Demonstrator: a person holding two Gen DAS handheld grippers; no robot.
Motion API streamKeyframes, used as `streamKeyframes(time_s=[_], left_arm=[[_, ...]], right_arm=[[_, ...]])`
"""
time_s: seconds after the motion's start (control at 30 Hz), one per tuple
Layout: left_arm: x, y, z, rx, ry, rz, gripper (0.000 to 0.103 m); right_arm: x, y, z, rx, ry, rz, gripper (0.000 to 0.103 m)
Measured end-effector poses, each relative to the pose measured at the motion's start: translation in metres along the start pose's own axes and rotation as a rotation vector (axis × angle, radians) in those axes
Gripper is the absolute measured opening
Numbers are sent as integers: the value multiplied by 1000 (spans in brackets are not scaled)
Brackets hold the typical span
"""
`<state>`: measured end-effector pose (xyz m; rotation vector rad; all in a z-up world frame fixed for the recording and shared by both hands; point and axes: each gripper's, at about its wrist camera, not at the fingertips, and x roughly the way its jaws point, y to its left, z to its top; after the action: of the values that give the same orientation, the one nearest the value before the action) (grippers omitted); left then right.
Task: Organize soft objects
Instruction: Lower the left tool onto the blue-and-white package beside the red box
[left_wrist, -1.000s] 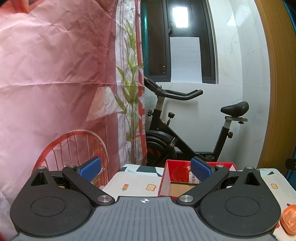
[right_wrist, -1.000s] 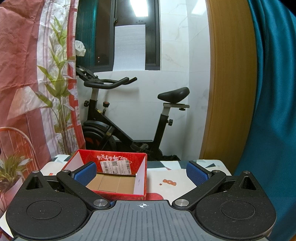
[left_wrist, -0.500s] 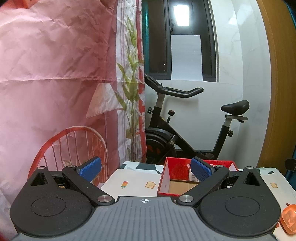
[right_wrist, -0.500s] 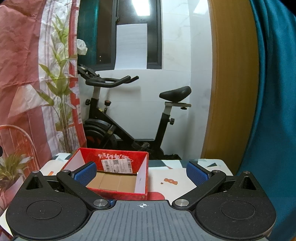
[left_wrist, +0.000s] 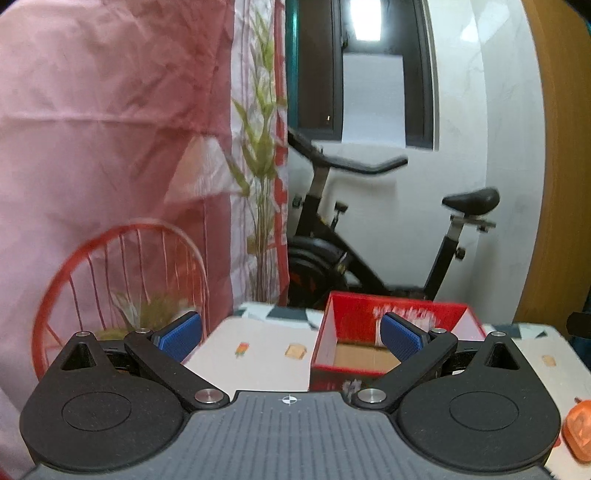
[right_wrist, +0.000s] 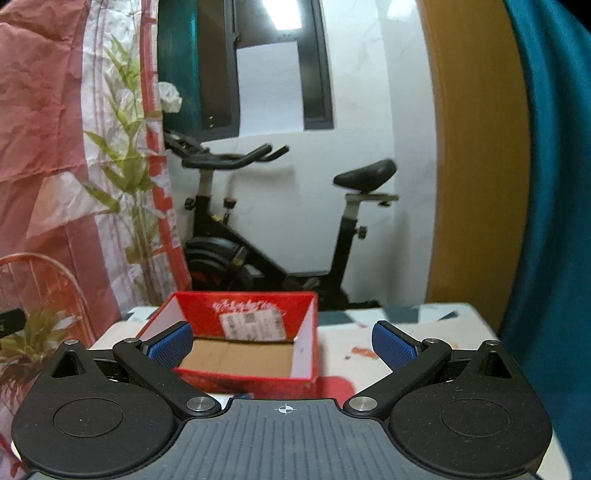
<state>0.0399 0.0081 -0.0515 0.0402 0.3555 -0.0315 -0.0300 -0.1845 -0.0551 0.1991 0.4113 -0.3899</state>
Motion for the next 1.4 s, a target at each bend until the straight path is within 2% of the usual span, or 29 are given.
streamKeyframes(time_s=[0.1, 0.37, 0.47, 0.57, 0.77, 0.87, 0.93, 1.0, 1.2, 1.4], left_arm=[[19, 0, -11, -2, 55, 0, 103], [66, 2, -52, 21, 181, -25, 103], [79, 1, -65, 36, 211, -45, 102], [87, -2, -75, 53, 226, -63, 101], [110, -10, -89, 73, 265, -137, 81], [118, -17, -95, 85, 271, -180, 72], [124, -23, -99, 92, 277, -214, 62], [131, -27, -103, 81, 294, -252, 58], [149, -33, -117, 23, 373, -352, 54], [162, -34, -130, -13, 441, -398, 53]], right_arm=[[22, -4, -13, 27, 58, 41, 103], [72, 9, -57, -32, 178, 34, 103], [88, 10, -73, -13, 236, 73, 103], [102, 14, -83, -10, 271, 71, 103], [120, 18, -100, -69, 282, 70, 102], [127, 17, -106, -78, 294, 103, 93], [134, 18, -109, -79, 302, 125, 80], [139, 20, -112, -82, 308, 142, 74], [150, 23, -120, -81, 331, 196, 56], [158, 19, -126, -52, 346, 223, 52]])
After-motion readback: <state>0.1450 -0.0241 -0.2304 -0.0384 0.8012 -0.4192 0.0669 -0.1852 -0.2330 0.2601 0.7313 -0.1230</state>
